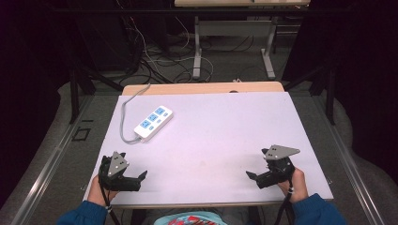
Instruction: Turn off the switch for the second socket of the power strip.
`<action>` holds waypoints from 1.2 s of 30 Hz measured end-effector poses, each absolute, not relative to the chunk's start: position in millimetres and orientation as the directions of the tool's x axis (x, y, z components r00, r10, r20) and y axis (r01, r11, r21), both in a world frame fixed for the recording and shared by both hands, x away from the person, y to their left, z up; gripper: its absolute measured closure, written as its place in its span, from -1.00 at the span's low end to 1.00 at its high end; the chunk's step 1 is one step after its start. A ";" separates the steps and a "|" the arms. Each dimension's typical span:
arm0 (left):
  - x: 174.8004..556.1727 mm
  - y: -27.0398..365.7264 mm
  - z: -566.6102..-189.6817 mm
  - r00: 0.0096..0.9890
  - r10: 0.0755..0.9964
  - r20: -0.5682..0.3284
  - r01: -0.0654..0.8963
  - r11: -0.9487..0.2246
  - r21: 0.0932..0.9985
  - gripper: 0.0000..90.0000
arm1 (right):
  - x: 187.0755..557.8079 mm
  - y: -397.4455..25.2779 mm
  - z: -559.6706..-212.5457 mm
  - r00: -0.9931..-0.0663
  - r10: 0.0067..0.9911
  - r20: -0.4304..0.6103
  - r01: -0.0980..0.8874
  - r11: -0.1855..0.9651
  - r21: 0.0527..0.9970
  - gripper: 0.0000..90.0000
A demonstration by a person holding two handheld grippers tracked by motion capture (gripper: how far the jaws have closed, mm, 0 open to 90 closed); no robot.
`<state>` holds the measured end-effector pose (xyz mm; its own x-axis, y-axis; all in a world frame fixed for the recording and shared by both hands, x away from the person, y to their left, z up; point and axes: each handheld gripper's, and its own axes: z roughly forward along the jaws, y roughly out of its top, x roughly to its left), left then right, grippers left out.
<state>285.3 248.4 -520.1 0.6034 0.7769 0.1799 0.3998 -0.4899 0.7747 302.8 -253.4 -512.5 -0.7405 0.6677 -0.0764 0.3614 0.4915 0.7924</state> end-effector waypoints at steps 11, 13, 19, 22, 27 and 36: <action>285.6 248.0 -520.2 0.601 0.779 0.176 0.403 -0.486 0.775 -0.99 | 303.3 -253.8 -512.5 -0.740 0.668 -0.076 0.366 0.495 0.788 -1.00; 286.2 247.6 -520.3 0.600 0.780 0.179 0.400 -0.486 0.777 -0.99 | 303.4 -253.6 -512.6 -0.742 0.666 -0.071 0.370 0.496 0.786 -1.00; 287.5 246.3 -520.8 0.605 0.780 0.160 0.412 -0.479 0.775 -0.99 | 303.4 -253.1 -512.8 -0.741 0.668 -0.072 0.370 0.495 0.787 -1.00; 288.3 247.0 -519.8 0.603 0.780 0.165 0.413 -0.483 0.772 -0.99 | 303.5 -252.9 -513.2 -0.737 0.671 -0.076 0.370 0.495 0.787 -0.99; 289.5 245.9 -520.1 0.603 0.783 0.153 0.425 -0.478 0.769 -0.99 | 303.5 -253.3 -513.0 -0.739 0.669 -0.075 0.370 0.497 0.785 -0.99; 292.6 245.7 -516.7 0.596 0.788 0.151 0.428 -0.471 0.771 -0.99 | 304.2 -253.5 -512.7 -0.744 0.663 -0.085 0.367 0.510 0.778 -0.99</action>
<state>292.6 245.7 -516.7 0.5964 0.7883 0.1510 0.4276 -0.4712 0.7714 304.2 -253.5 -512.7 -0.7435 0.6633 -0.0848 0.3666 0.5104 0.7779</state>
